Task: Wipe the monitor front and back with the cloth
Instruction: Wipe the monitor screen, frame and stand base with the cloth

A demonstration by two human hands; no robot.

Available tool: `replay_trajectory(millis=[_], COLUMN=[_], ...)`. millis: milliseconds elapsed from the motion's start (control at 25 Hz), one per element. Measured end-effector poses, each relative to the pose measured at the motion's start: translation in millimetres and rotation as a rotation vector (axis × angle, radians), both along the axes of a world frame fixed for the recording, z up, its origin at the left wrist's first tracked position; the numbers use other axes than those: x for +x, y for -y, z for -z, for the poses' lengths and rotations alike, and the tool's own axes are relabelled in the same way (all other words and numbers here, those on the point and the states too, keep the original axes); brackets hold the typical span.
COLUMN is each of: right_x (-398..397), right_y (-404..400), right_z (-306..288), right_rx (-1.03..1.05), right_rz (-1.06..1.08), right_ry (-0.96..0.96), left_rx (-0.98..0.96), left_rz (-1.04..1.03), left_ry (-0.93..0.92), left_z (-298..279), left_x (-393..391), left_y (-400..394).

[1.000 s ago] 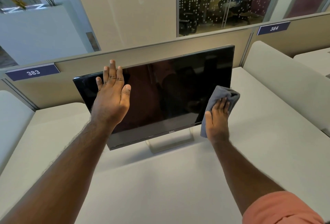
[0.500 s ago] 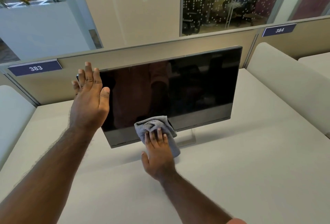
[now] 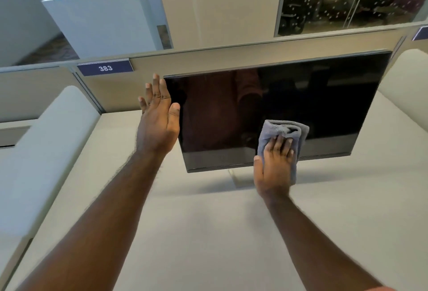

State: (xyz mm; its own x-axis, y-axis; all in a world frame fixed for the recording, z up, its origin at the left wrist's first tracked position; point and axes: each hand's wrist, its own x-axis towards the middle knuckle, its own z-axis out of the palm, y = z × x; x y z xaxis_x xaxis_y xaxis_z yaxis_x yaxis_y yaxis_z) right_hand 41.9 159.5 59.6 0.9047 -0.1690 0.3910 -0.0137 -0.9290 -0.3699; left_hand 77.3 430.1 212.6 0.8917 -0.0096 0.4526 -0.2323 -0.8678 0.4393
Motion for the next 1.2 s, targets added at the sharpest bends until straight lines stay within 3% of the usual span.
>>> replay_trajectory(millis=[240, 480, 640, 800, 1200], right_x=[11, -11, -28, -33, -32], right_y=[-93, -135, -118, -82, 17], right_z=[-30, 30, 68, 74, 59], right_rx=[-0.162, -0.275, -0.269, -0.247, -0.087], right_rz=[-0.384, -0.593, -0.526, -0.428, 0.124], right_ry=[0.12, 0.015, -0.077, -0.162, -0.216], left_rx=[-0.23, -0.453, -0.416, -0.255, 0.008], left_rz=[0.106, 0.152, 0.12, 0.086, -0.026], left_ry=[-0.057, -0.114, -0.087, -0.007, 0.069], left_z=[13, 30, 41, 38, 8], left_x=[-4, -11, -14, -13, 1], left_y=[1, 5, 10, 16, 27])
